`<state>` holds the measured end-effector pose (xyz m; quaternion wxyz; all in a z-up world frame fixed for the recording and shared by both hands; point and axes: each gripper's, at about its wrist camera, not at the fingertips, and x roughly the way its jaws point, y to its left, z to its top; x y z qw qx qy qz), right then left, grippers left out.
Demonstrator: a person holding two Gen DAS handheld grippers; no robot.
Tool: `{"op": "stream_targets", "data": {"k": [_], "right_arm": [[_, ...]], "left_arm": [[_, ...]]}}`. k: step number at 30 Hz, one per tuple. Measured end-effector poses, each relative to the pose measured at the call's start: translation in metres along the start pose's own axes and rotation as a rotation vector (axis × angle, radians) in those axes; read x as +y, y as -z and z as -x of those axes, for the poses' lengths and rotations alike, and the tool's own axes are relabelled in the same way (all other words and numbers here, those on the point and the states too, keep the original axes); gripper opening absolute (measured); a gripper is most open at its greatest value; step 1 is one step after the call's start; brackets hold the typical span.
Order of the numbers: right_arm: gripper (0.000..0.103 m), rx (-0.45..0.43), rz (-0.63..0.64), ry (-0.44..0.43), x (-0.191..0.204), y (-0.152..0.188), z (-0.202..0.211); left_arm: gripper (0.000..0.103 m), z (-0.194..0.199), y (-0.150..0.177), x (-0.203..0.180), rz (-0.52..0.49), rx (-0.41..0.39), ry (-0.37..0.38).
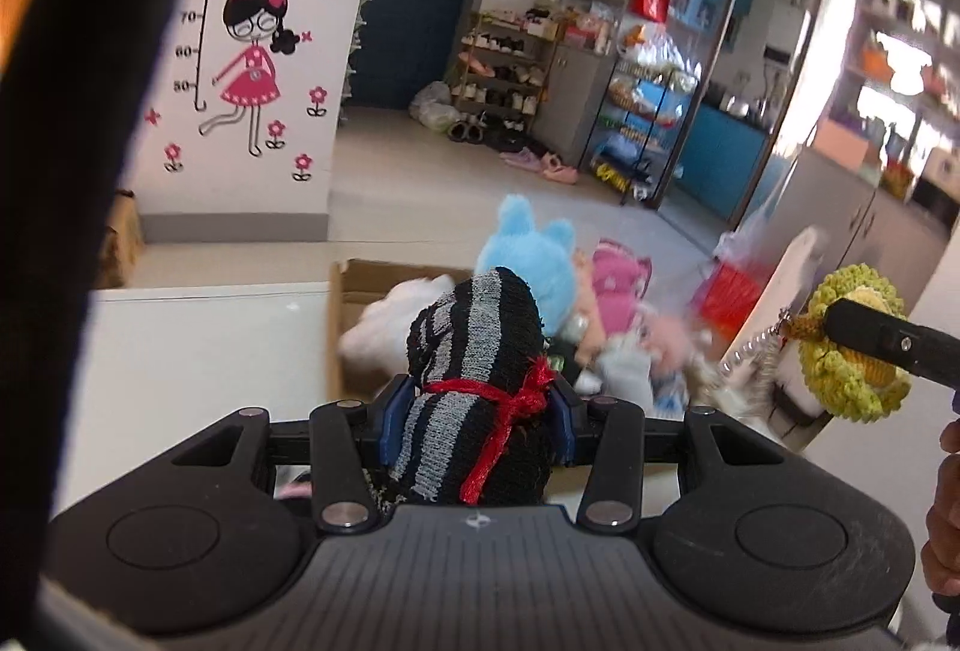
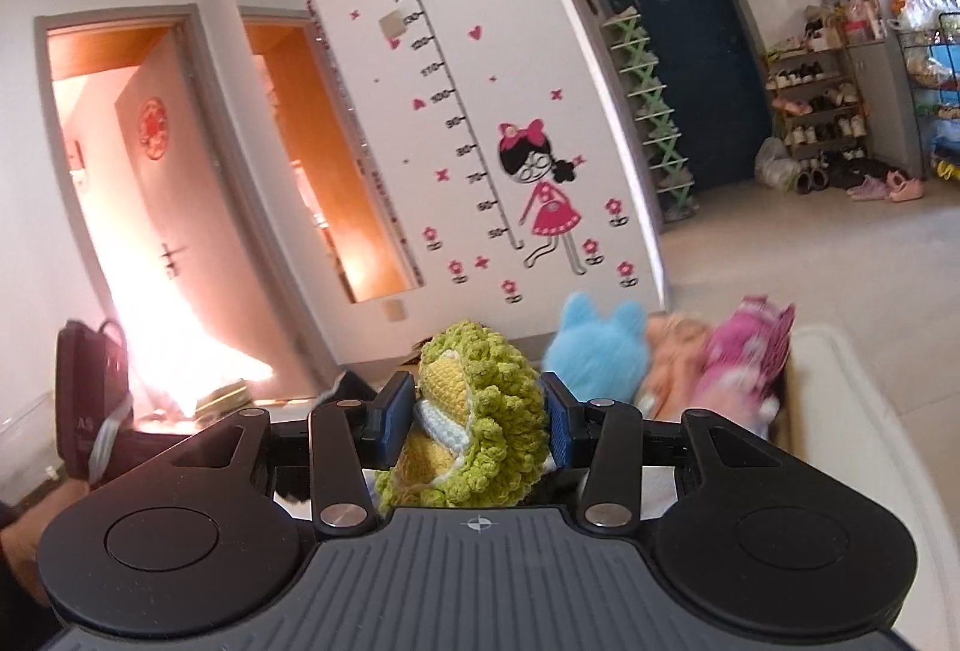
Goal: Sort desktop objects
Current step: 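Carry the striped sock bundle and durian keychain into the box and release both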
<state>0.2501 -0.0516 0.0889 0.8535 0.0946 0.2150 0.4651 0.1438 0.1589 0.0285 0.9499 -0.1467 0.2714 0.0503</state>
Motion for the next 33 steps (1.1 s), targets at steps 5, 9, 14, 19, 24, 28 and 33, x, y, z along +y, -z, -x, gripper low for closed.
{"op": "stream_targets", "data": {"k": [5,9,14,19,24,28,33], "right_arm": [[0.051,0.004,0.014,0.039,-0.019,-0.026,-0.024],[0.051,0.017,0.04,0.074,-0.028,-0.04,-0.046],[0.051,0.02,0.052,0.095,-0.035,-0.05,-0.062],[0.051,0.024,0.071,0.109,-0.034,-0.056,-0.071],[0.051,0.035,0.088,0.122,-0.032,-0.061,-0.077],[0.051,0.05,0.105,0.136,-0.031,-0.062,-0.082],[0.051,0.08,0.123,0.162,-0.036,-0.066,-0.092]], "left_arm": [[0.042,-0.033,-0.005,0.002,0.031,-0.006,0.01],[0.042,-0.044,0.001,0.006,0.034,-0.001,0.008],[0.042,-0.052,0.009,0.017,0.045,0.007,-0.001],[0.042,-0.051,0.012,0.026,0.047,0.019,-0.012],[0.042,-0.047,0.012,0.025,0.023,0.028,-0.023],[0.042,-0.047,0.014,0.025,-0.003,0.031,-0.037],[0.042,-0.049,0.016,0.024,-0.028,0.036,-0.058]]}}
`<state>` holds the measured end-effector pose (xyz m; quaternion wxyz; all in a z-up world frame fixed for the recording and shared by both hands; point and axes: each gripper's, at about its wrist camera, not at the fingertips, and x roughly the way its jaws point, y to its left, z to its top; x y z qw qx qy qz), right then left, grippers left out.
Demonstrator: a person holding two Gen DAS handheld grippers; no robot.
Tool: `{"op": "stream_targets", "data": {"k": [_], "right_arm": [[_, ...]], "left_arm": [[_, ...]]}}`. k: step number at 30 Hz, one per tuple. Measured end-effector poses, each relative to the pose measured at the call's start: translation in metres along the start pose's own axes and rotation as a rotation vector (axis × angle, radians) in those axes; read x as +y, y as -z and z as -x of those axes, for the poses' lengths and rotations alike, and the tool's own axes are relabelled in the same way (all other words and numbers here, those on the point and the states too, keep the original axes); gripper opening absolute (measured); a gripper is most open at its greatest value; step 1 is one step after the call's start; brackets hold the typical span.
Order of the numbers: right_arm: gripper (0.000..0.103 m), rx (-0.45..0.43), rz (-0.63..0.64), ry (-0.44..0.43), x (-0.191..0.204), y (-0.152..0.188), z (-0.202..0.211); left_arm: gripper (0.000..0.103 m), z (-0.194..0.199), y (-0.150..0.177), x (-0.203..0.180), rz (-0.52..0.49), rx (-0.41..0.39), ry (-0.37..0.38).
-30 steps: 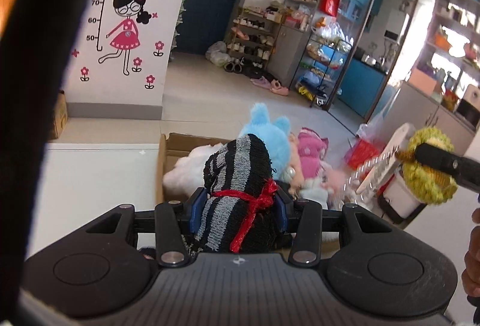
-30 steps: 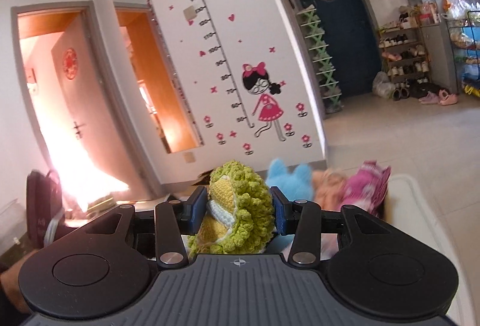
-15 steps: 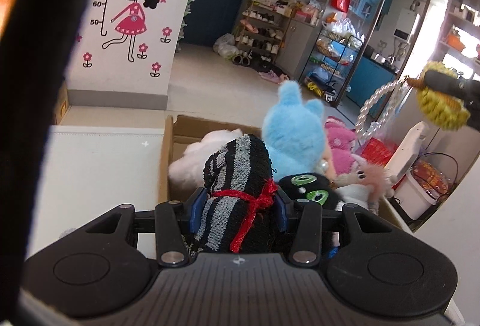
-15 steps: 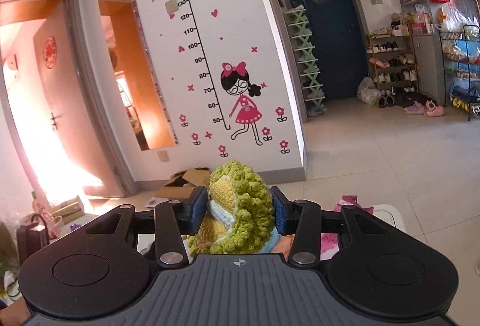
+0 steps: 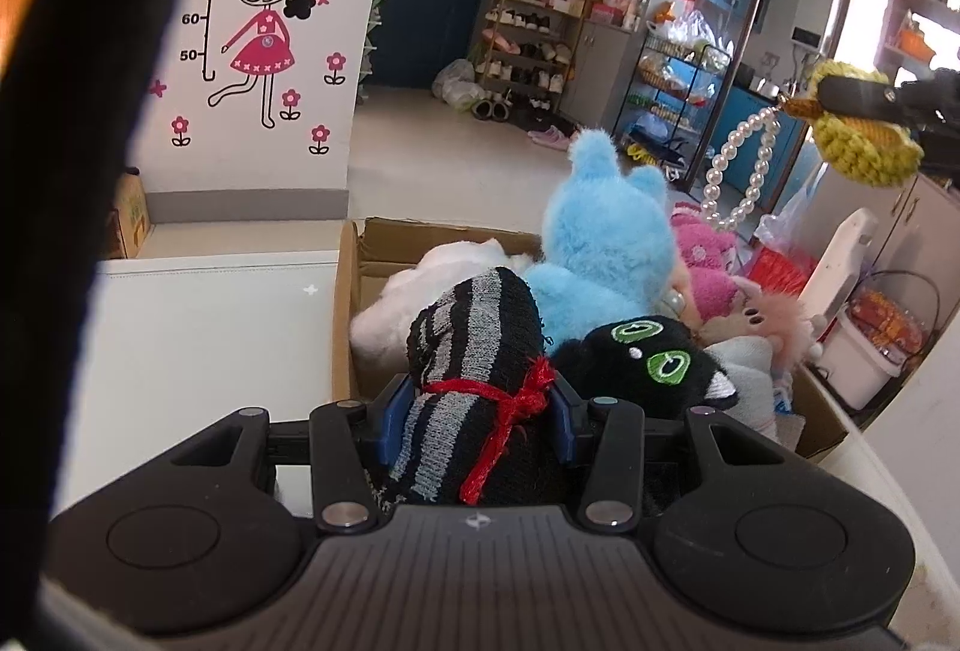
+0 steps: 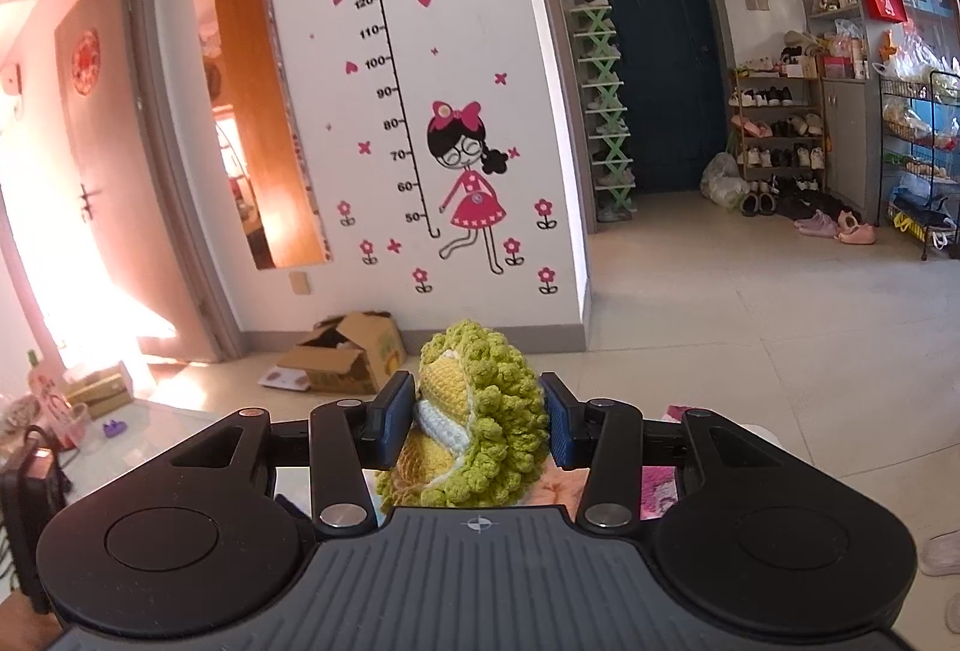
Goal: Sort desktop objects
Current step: 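Carry the striped sock bundle and durian keychain into the box and release both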
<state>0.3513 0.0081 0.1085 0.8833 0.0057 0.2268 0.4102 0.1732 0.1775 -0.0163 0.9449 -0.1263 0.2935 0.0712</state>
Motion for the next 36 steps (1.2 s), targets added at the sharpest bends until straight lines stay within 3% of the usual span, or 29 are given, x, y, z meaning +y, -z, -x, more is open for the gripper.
{"op": "stream_targets", "data": {"k": [24,36], "right_arm": [[0.051,0.111,0.044,0.081,-0.01,0.013,-0.049],[0.051,0.156,0.059,0.103,-0.01,0.032,-0.065]], "left_arm": [[0.042,-0.012,0.012,-0.023,-0.232,0.004,-0.1],[0.042,-0.012,0.012,-0.018,-0.208,0.0,-0.084]]}}
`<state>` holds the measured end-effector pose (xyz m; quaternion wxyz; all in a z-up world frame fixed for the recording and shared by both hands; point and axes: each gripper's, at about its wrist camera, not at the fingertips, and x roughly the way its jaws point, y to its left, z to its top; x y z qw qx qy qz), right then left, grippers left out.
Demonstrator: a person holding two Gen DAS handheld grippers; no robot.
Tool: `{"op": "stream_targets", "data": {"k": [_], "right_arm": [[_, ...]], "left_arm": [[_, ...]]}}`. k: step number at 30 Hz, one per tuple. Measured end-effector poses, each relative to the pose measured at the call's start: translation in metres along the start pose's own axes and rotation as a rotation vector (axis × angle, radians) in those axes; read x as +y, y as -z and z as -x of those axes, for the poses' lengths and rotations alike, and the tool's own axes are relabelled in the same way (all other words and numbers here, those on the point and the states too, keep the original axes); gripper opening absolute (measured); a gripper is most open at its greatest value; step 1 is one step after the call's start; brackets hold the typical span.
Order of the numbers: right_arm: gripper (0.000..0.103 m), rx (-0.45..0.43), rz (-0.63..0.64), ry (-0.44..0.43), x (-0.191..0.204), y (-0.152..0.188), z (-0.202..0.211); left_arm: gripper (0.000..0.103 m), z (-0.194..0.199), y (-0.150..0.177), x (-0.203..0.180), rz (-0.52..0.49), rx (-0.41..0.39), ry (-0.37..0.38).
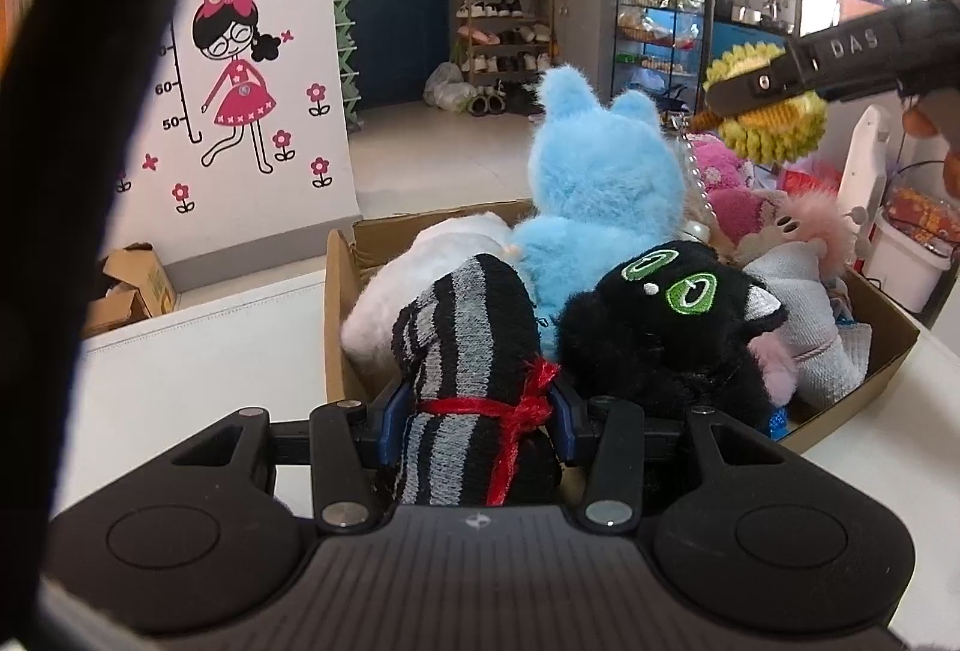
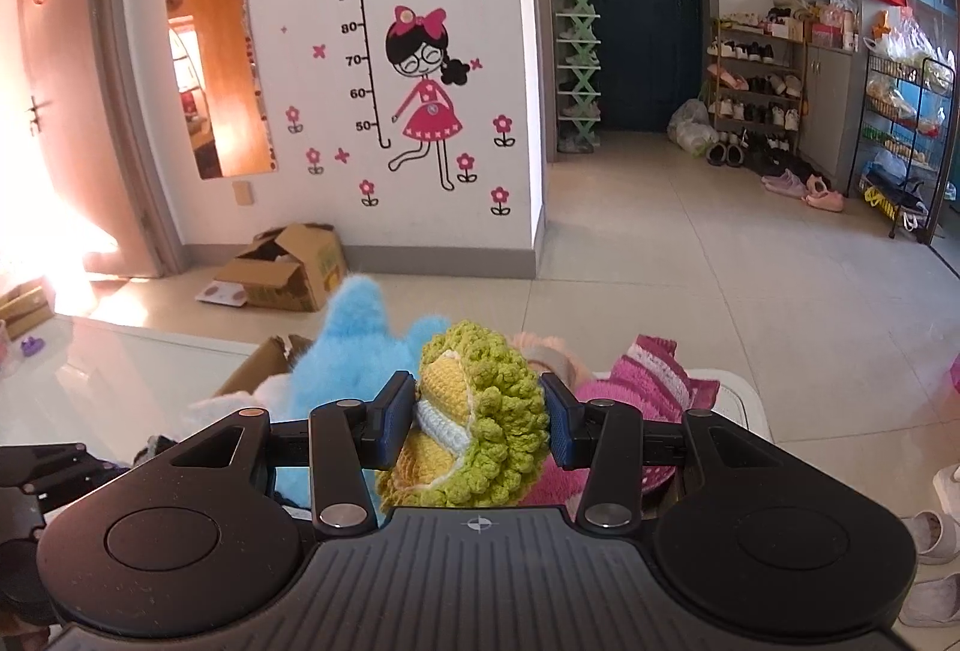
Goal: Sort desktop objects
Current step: 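Carry the striped sock bundle and durian keychain into the box and release both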
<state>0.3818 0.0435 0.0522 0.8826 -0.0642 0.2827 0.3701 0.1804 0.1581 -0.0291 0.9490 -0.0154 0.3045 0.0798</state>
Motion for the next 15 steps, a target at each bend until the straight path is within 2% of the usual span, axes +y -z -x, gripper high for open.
{"op": "stream_targets", "data": {"k": [6,10,12,13,15], "right_arm": [[0.052,0.018,0.002,0.006,-0.001,0.004,-0.006],[0.052,0.035,0.013,0.006,0.0,0.004,-0.012],[0.052,0.042,0.018,0.008,0.003,0.005,-0.015],[0.052,0.045,0.018,0.009,0.003,0.006,-0.016],[0.052,0.053,0.02,0.008,0.003,0.007,-0.018]], "left_arm": [[0.043,-0.008,0.001,0.017,0.149,0.054,0.064],[0.045,-0.006,0.0,0.017,0.156,0.068,0.068],[0.058,-0.003,0.0,0.018,0.158,0.059,0.069],[0.071,0.001,-0.001,0.018,0.16,0.048,0.071],[0.08,0.009,-0.004,0.018,0.161,0.018,0.07]]}}
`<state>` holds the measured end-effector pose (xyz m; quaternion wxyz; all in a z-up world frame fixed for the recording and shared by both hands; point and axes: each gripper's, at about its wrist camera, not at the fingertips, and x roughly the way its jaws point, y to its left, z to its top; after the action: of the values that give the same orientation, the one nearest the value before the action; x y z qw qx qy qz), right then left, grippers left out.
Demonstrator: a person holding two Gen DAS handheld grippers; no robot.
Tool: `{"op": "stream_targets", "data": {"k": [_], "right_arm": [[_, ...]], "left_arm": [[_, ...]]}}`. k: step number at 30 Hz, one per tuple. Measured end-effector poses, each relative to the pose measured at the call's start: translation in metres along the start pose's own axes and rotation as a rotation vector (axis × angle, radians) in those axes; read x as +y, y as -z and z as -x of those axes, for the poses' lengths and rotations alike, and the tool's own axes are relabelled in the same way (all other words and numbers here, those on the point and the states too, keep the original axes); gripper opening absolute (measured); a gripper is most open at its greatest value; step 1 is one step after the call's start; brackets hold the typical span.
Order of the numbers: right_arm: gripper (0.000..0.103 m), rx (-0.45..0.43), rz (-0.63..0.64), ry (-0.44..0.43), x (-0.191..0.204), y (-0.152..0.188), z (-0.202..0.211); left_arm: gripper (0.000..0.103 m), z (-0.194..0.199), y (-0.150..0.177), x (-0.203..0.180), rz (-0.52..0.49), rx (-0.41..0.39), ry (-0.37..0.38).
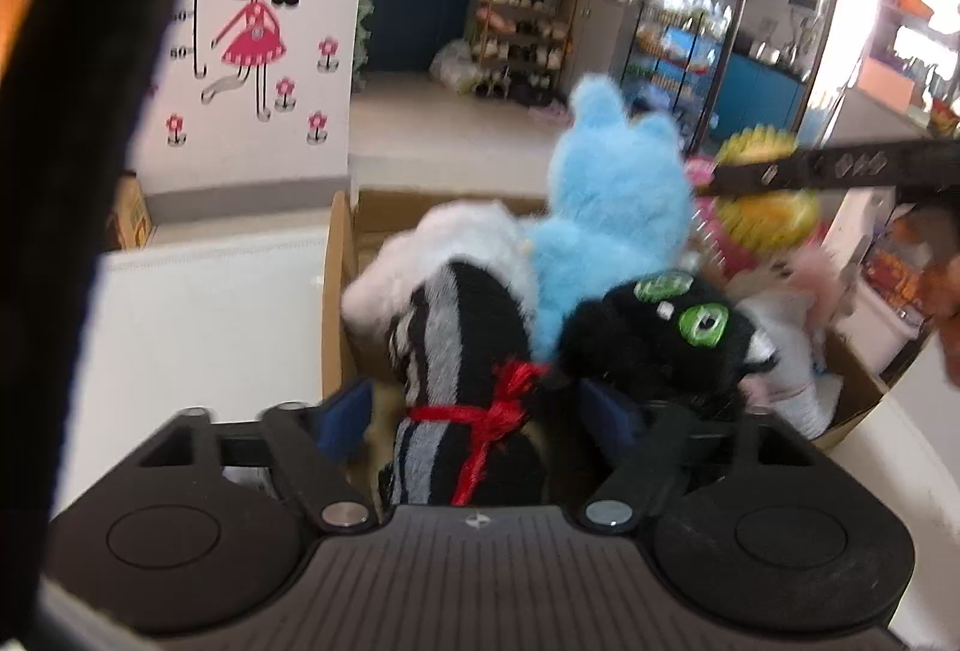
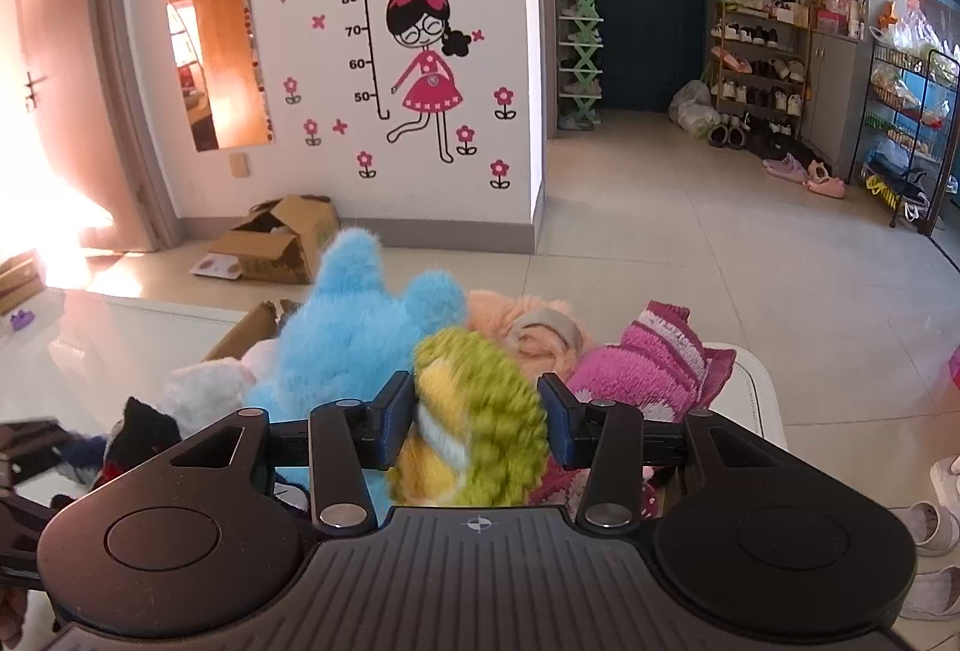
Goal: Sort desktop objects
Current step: 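Carry the striped sock bundle and durian keychain into the box and release both, then move both grippers back over the remaining socks on the table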
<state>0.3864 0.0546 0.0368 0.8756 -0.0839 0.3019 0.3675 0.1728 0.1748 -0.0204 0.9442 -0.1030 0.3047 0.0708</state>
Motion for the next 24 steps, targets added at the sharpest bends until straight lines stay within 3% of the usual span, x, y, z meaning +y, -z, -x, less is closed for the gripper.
{"op": "stream_targets", "data": {"k": [1,6,11,24], "right_arm": [[0.052,0.001,0.004,0.002,0.001,0.0,0.0],[0.056,-0.011,0.004,0.008,0.002,-0.003,0.004],[0.067,-0.044,0.016,0.011,0.007,-0.011,0.02],[0.077,-0.088,0.028,-0.021,0.026,-0.008,0.079]], "left_arm": [[0.086,0.003,-0.002,-0.001,-0.003,-0.006,-0.004],[0.091,0.017,-0.007,-0.004,-0.033,-0.026,-0.005],[0.101,0.035,-0.01,0.0,-0.043,-0.053,-0.005],[0.102,0.076,-0.003,0.035,-0.024,-0.066,-0.109]]}}
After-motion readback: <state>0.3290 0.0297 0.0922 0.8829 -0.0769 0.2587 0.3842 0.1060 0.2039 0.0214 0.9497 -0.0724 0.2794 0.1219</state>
